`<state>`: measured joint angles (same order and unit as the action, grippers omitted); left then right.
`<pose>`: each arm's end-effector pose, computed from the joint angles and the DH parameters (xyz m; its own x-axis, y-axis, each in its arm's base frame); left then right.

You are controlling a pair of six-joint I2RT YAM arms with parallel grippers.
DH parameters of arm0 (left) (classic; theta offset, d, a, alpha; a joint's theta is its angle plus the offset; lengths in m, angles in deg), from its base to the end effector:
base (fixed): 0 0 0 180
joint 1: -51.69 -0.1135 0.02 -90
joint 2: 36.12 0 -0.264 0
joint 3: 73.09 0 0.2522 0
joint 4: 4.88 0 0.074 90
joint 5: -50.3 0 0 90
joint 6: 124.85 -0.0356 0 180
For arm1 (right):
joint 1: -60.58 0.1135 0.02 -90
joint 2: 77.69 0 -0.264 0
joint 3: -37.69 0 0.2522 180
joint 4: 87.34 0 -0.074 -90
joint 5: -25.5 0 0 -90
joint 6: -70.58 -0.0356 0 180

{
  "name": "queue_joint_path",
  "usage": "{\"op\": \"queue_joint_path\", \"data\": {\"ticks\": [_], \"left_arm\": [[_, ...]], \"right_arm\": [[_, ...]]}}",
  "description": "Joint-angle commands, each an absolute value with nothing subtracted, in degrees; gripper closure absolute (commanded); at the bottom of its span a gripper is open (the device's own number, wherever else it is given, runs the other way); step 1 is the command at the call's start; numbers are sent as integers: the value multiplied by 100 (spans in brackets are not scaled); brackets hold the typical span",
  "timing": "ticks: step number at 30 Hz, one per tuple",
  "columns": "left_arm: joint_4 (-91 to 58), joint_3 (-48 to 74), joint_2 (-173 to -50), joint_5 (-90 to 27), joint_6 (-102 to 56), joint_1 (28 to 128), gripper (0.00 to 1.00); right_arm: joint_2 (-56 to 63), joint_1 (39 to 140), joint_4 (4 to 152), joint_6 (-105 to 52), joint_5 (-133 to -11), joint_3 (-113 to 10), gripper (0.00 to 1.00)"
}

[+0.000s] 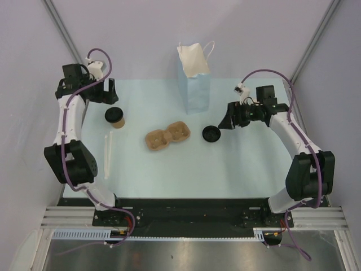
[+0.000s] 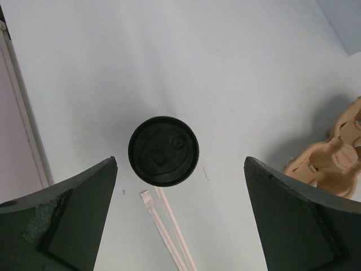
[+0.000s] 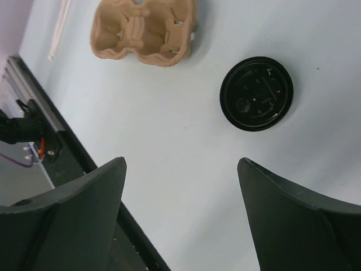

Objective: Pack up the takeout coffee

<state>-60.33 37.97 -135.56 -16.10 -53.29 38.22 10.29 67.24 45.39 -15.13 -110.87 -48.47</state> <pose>0.3799 0.0763 0.3509 -0.6176 0.1501 -0.7721 0.2770 0.9602 -0.0348 0.3221 0.0636 0.2948 -0.7073 -0.1346 -0.6940 -0.6054 0.6220 0.4965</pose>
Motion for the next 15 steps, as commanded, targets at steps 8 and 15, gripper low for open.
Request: {"op": "queue_joint_path", "data": {"ticks": [8, 15], "left_arm": [[-6100, 3481, -12543, -981, -5366, 3921, 0], [-6144, 3006, -11971, -963, -5296, 4184, 0]], "right_arm": [[2222, 7350, 5235, -1151, -9167, -5165, 35], [2996, 7376, 5614, -1292, -8868, -5350, 39]]}}
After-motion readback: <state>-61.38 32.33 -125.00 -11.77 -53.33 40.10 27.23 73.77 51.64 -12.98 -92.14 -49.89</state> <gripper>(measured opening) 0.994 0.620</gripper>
